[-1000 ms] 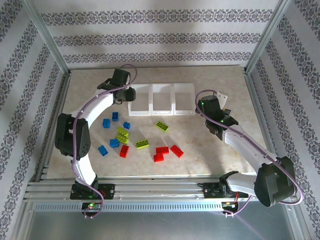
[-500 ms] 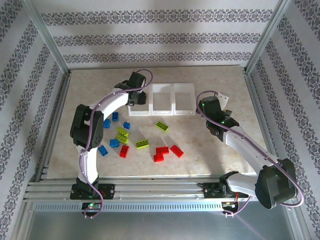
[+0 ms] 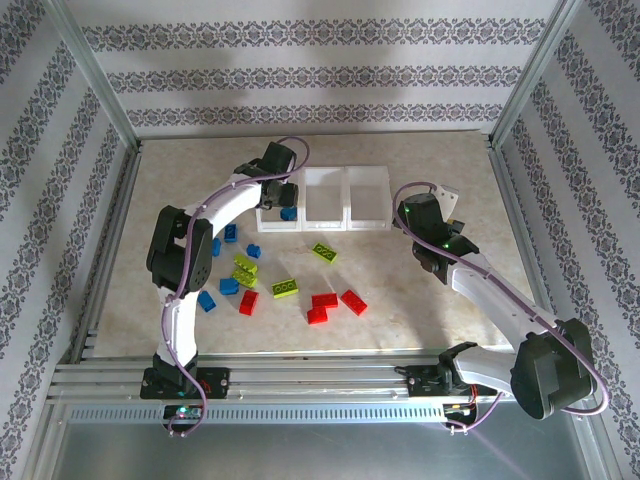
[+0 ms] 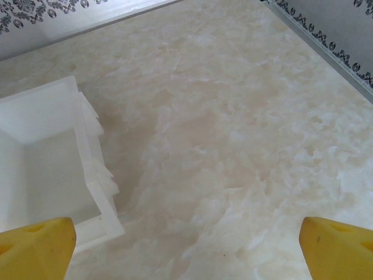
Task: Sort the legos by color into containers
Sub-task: Place the lego in the container, then pick up the lego from the middle-left of the table.
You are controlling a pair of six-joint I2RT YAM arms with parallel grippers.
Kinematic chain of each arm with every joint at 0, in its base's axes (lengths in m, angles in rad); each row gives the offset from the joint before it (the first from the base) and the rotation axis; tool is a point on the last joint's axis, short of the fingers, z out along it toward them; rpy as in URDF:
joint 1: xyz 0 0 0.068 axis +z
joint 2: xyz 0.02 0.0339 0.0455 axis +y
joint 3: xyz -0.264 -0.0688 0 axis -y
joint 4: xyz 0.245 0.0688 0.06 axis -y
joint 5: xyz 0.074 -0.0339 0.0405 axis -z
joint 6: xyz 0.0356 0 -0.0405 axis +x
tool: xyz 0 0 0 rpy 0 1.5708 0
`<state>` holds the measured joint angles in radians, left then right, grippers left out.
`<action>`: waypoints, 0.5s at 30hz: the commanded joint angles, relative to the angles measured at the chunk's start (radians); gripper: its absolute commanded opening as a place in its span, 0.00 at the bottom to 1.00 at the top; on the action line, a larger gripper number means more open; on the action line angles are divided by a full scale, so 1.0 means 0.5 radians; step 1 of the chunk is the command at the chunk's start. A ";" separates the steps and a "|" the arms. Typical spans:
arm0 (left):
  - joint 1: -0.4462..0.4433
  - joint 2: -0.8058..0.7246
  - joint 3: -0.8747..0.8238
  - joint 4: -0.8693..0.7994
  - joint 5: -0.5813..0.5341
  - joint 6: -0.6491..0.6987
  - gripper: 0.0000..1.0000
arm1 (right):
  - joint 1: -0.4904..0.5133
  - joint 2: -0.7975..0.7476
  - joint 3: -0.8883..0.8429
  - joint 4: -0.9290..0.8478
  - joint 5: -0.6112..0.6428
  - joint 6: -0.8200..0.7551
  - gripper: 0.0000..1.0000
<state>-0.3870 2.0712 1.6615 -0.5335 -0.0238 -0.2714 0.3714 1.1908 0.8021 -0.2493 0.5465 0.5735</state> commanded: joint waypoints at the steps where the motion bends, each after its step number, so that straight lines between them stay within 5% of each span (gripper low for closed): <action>1: -0.030 -0.043 0.053 -0.091 -0.053 -0.025 0.51 | 0.023 -0.028 0.000 0.009 0.075 -0.014 0.98; 7: -0.030 -0.263 -0.059 -0.006 -0.094 -0.034 0.61 | 0.021 0.002 0.033 0.010 0.087 -0.012 0.98; 10: -0.030 -0.417 -0.164 0.060 -0.149 -0.028 0.74 | 0.021 0.022 0.043 0.005 0.094 0.000 0.98; 13: -0.017 -0.602 -0.337 0.153 -0.217 -0.032 1.00 | 0.021 0.037 0.046 0.005 0.105 0.016 0.98; 15: 0.017 -0.729 -0.465 0.205 -0.226 -0.062 1.00 | 0.022 0.045 0.049 0.004 0.110 0.022 0.98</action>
<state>-0.3862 1.7828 1.4990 -0.4877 -0.0921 -0.2829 0.3714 1.2041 0.8028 -0.2497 0.5648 0.5739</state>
